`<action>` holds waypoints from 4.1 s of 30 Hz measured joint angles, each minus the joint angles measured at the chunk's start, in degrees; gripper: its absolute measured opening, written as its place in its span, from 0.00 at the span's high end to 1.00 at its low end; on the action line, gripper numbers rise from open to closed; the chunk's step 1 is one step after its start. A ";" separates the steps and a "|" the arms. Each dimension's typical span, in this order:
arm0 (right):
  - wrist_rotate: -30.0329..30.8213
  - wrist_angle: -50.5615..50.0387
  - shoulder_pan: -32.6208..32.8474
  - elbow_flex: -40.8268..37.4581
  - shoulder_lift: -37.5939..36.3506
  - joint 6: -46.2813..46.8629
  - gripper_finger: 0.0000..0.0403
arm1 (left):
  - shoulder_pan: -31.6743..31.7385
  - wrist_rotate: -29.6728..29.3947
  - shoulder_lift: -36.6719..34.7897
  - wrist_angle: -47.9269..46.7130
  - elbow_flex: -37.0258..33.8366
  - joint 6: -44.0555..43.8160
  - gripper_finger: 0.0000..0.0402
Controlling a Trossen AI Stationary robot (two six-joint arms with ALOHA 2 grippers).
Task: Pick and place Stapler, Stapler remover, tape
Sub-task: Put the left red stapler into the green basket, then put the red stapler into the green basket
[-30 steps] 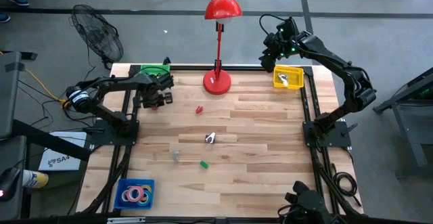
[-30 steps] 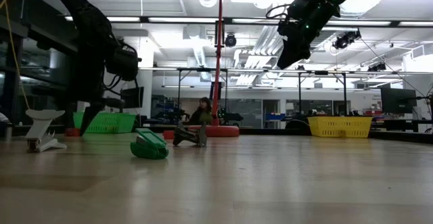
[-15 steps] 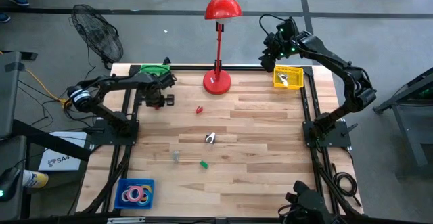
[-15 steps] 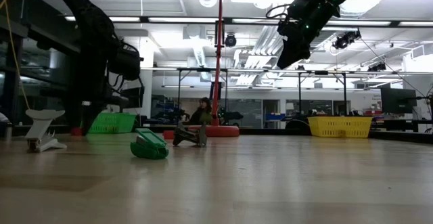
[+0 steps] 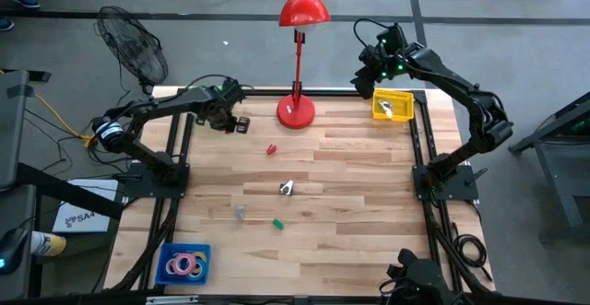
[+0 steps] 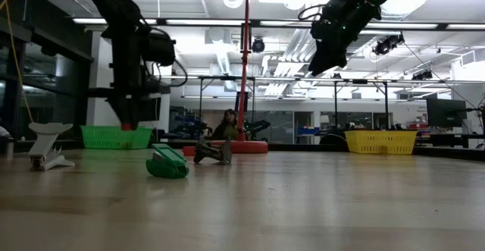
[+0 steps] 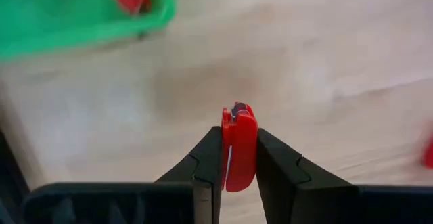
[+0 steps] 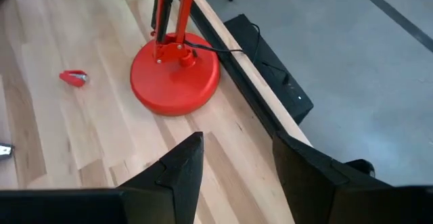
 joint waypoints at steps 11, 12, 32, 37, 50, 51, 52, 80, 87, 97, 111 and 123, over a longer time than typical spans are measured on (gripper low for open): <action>-0.02 0.20 -0.02 0.00 -0.02 1.82 0.58 | 0.02 -4.40 -0.11 2.52 9.06 5.37 0.85; -0.04 0.25 -0.02 -0.01 -0.02 1.62 0.58 | 0.02 -5.48 -0.13 3.19 9.26 5.93 0.85; 1.66 1.11 -0.02 0.00 -0.02 2.67 0.58 | 0.16 -29.52 5.92 10.61 9.64 -5.89 0.86; 1.69 1.09 -0.04 0.00 -0.02 2.69 0.58 | 2.39 -31.53 7.84 5.95 9.64 -10.78 0.86; 1.71 1.09 -0.04 0.00 -0.02 2.69 0.58 | 7.31 -28.06 8.82 4.15 9.60 -12.72 0.86; 1.71 1.09 -0.04 0.00 -0.02 2.69 0.58 | 7.35 -28.04 8.94 4.14 9.60 -12.72 0.85; 1.71 1.09 -0.04 0.00 -0.02 2.69 0.58 | 7.40 -28.03 9.13 4.14 9.60 -12.73 0.85; 1.71 0.43 -0.04 0.00 -0.02 2.58 0.58 | 7.87 -19.46 9.42 4.42 9.60 -4.78 0.54; 1.71 0.43 -0.04 0.00 -0.02 2.53 0.58 | 6.99 -13.47 9.05 10.36 9.60 10.02 0.54; 1.71 0.14 -0.02 0.00 -0.04 2.51 0.58 | 3.99 -8.03 8.24 13.65 9.60 29.22 0.54; 1.71 -0.97 -0.02 0.00 -0.04 2.64 0.58 | -4.24 6.08 8.28 12.79 9.60 45.60 0.54; 1.71 -2.40 -0.03 0.00 -0.04 2.66 0.58 | -13.89 6.00 8.35 10.73 9.60 26.35 0.54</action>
